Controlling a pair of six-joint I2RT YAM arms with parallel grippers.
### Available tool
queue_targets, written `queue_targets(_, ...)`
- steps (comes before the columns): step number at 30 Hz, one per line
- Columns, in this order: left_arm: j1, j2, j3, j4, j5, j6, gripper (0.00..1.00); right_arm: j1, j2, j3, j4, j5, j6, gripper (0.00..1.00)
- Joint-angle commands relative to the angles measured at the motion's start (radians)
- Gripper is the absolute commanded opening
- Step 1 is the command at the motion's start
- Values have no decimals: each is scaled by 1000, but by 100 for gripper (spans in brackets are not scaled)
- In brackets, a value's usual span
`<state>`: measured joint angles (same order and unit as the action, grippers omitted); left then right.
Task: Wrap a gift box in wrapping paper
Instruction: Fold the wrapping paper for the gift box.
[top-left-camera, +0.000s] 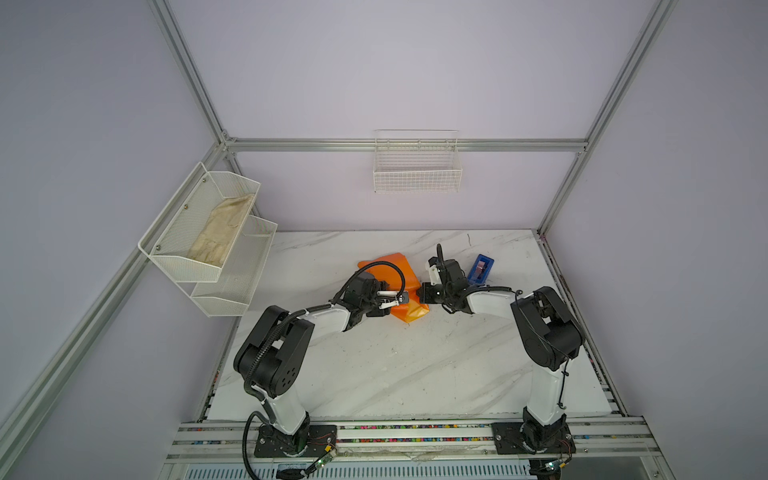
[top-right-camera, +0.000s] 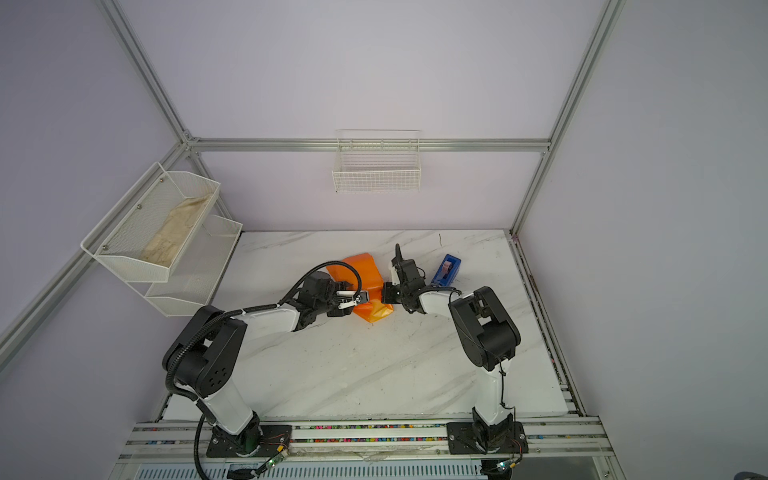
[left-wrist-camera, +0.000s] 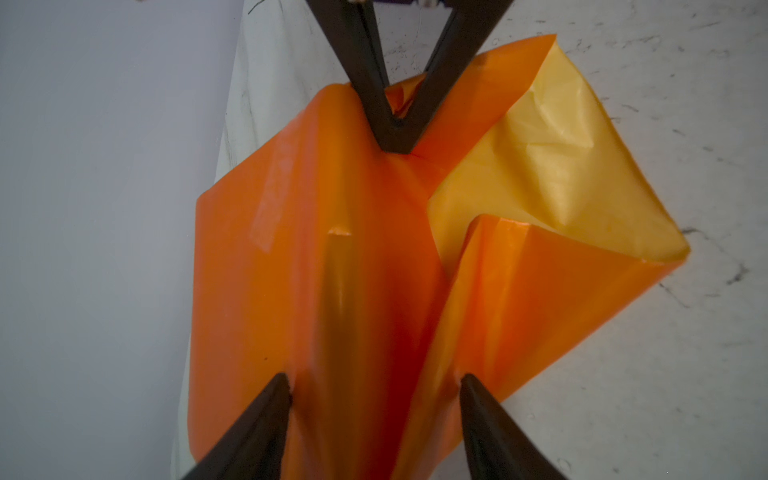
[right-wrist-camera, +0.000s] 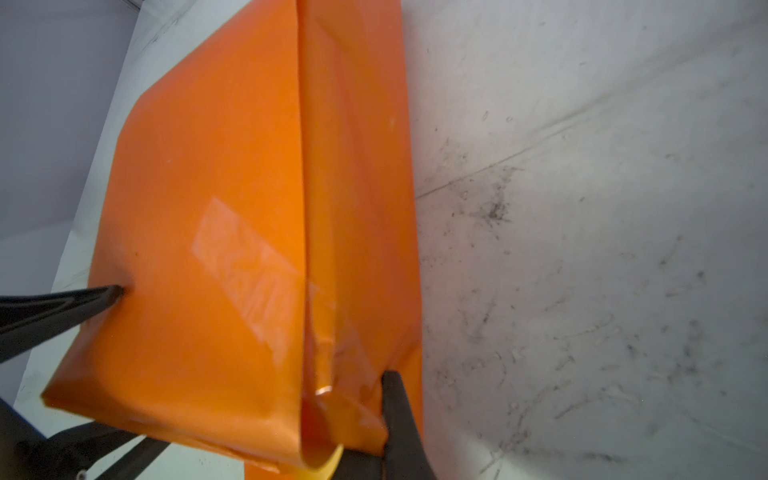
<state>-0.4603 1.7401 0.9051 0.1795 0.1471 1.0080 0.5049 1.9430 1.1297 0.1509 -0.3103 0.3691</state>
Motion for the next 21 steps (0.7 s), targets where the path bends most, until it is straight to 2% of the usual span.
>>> queue_targets(1, -8, 45, 69, -74, -17, -47, 65, 7, -17, -1, -14, 5, 13, 3)
queue_targets(8, -23, 91, 99, -14, -77, -58, 60, 8, -19, -5, -22, -12, 9, 4)
queue_targets(12, -25, 105, 97, -5, -121, -75, 53, 8, -37, -10, -33, -25, 17, 18)
queue_targets(15, -28, 105, 83, -3, -130, -72, 53, 8, -48, -19, -50, -41, 31, 27)
queue_targets(17, -30, 107, 78, -5, -139, -65, 52, 8, -54, -25, -70, -41, 39, 30)
queue_targets(21, -31, 111, 78, -8, -147, -59, 52, 9, -71, -50, -106, -22, 47, 30)
